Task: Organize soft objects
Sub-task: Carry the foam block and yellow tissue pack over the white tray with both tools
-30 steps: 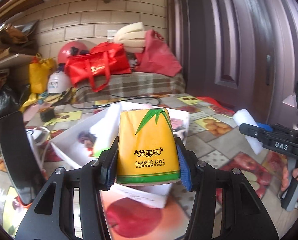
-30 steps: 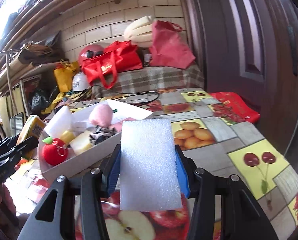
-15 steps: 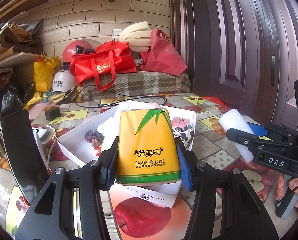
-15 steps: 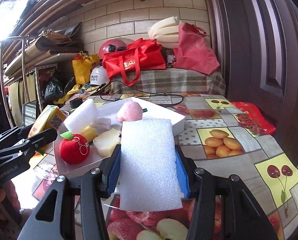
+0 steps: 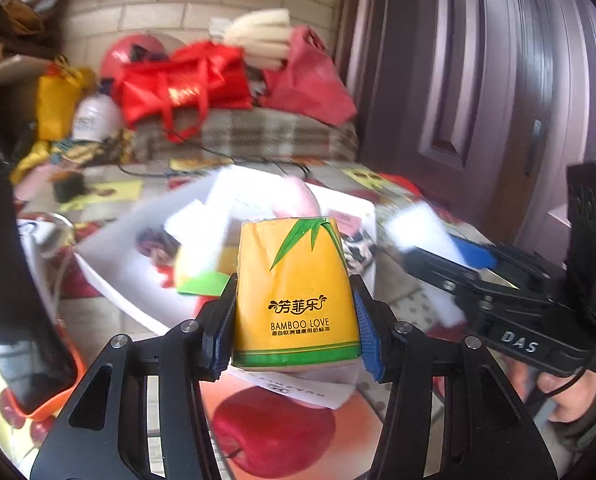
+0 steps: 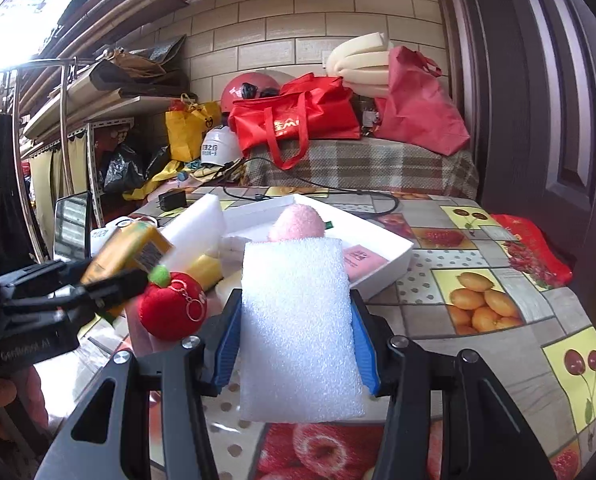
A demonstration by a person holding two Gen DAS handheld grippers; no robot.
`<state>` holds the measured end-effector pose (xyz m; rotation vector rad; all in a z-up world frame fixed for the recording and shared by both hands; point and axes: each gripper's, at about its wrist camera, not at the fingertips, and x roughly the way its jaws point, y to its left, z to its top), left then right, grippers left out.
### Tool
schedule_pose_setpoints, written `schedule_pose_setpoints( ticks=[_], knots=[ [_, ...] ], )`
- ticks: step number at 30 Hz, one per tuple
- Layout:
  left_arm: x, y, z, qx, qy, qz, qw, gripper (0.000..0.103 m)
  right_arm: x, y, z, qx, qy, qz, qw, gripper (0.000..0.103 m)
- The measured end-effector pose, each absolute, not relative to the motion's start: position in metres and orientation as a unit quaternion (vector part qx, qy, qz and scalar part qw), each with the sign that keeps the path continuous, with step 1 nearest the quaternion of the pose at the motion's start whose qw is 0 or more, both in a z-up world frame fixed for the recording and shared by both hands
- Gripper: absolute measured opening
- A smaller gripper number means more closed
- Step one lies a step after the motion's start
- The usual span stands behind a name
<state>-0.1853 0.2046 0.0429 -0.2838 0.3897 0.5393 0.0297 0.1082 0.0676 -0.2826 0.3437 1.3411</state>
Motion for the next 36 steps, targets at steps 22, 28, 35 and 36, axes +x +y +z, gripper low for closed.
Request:
schedule_pose_setpoints(
  ticks=[22, 28, 35, 36],
  knots=[
    [-0.156, 0.291, 0.036, -0.188, 0.209, 0.349, 0.894, 0.051, 0.048, 0.193, 0.059, -0.101, 0.242, 0.606, 0.751, 0.050],
    [-0.143, 0.308, 0.034, -0.206, 0.217, 0.362, 0.883, 0.051, 0.050, 0.216, 0.057, -0.115, 0.255, 0.602, 0.748, 0.050],
    [-0.139, 0.311, 0.034, -0.206, 0.215, 0.368, 0.881, 0.052, 0.051, 0.221, 0.057, -0.116, 0.253, 0.601, 0.749, 0.050],
    [-0.141, 0.311, 0.035, -0.206, 0.212, 0.372, 0.880, 0.053, 0.051, 0.220, 0.058, -0.115, 0.252, 0.600, 0.750, 0.051]
  ],
)
